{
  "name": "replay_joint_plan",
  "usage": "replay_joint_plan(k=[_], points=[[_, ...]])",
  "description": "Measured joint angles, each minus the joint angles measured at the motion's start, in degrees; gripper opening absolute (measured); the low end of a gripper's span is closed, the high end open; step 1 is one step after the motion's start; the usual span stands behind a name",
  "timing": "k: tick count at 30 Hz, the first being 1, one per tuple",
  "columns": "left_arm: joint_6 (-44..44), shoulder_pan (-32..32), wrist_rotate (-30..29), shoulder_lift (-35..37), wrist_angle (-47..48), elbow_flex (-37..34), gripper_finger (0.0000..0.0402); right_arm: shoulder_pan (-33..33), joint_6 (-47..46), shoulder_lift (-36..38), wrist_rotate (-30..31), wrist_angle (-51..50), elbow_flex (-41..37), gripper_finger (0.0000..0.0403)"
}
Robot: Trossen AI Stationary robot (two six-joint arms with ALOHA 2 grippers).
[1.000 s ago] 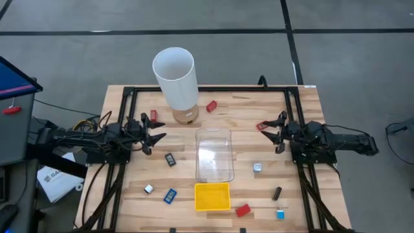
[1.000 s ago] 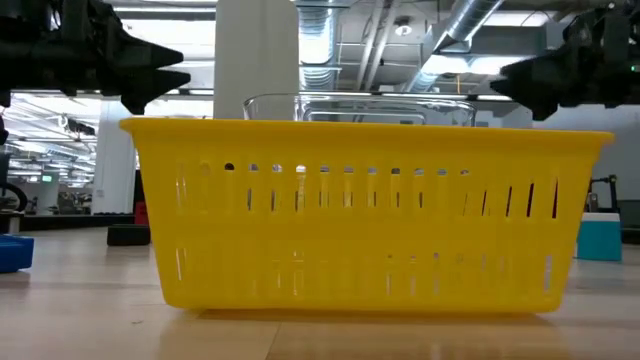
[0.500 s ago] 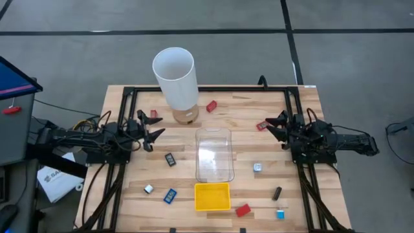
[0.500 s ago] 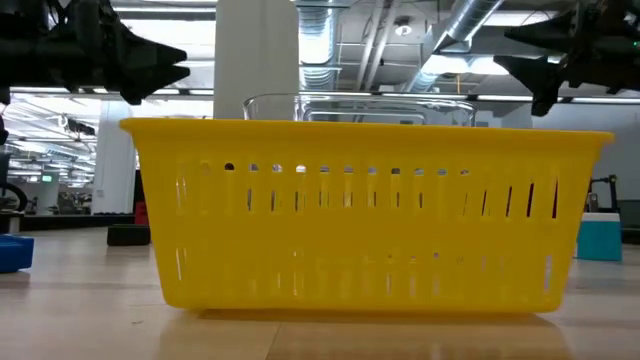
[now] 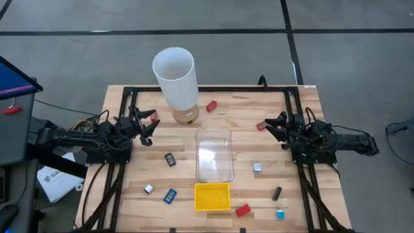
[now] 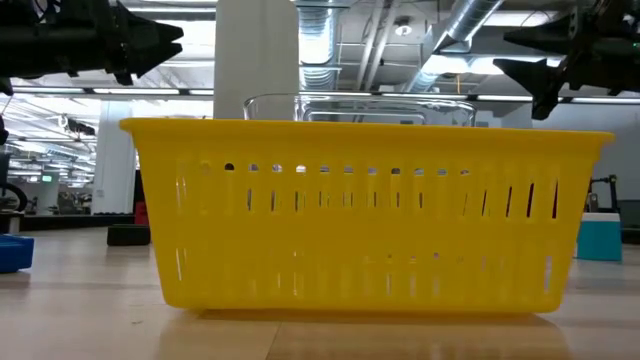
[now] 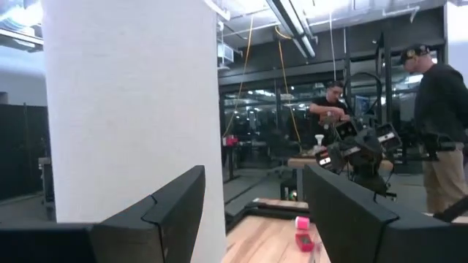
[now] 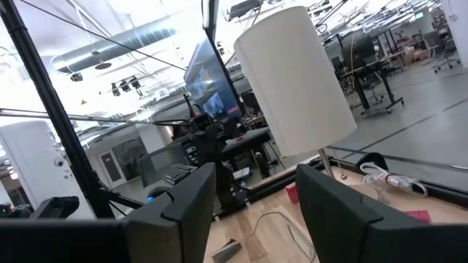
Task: Pick & Place Office items
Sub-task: Put the bottom red charger adapter into the transparent bin
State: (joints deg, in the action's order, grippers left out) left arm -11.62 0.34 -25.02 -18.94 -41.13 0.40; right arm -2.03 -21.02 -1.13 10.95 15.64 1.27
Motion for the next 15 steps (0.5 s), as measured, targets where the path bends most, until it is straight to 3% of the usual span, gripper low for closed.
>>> replay_joint_plan(k=[8,15], points=[[0.0,0.0,-3.9,0.0,-0.1,0.0,0.0227,0.0,0.5,0.0,4.3,0.1,0.0,0.0183],[-0.1,0.0,-12.1,0.0,-0.5,0.0,0.0227,-0.1,2.5,0.0,7.3,0.4,0.1,0.018]])
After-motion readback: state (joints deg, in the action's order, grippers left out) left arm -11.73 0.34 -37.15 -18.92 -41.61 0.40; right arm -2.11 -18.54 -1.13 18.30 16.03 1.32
